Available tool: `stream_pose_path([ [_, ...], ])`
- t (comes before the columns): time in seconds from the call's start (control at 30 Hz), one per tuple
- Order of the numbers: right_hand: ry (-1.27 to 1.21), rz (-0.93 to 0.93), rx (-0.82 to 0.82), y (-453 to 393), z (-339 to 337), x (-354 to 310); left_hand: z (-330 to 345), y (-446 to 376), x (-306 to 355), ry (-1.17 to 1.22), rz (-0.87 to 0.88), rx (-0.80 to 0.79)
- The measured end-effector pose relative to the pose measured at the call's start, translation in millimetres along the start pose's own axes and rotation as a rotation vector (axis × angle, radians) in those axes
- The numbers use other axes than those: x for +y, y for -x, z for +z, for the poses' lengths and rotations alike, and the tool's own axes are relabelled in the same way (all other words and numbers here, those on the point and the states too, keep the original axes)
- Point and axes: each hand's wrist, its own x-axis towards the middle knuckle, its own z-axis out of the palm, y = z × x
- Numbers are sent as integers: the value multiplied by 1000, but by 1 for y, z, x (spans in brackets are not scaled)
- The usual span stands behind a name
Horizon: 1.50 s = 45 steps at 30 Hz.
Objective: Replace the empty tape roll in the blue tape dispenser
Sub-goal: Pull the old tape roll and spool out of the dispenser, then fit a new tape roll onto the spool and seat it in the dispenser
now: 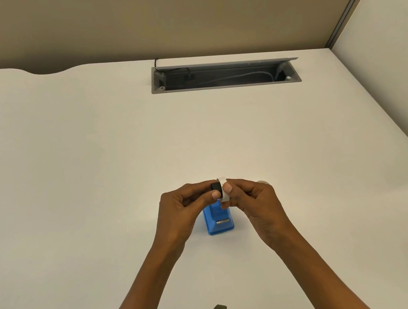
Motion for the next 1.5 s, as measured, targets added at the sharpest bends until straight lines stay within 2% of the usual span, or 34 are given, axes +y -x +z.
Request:
stream_pose_path([
  [0.27, -5, -56, -29, 1, -5, 3, 3, 0, 1, -26, -3, -30],
  [0.5, -76, -99, -67, -2, -9, 4, -2, -2, -5, 130, -89, -55],
  [0.7, -127, -54, 113, -19, -13, 0, -5, -1, -9, 208, -118, 40],
  [1.07, 422, -103, 214, -83, -6, 8, -6, -3, -11, 231, -143, 78],
  [1.5, 610, -114, 177, -110, 11, 30, -12, -3, -12, 289, -133, 97],
])
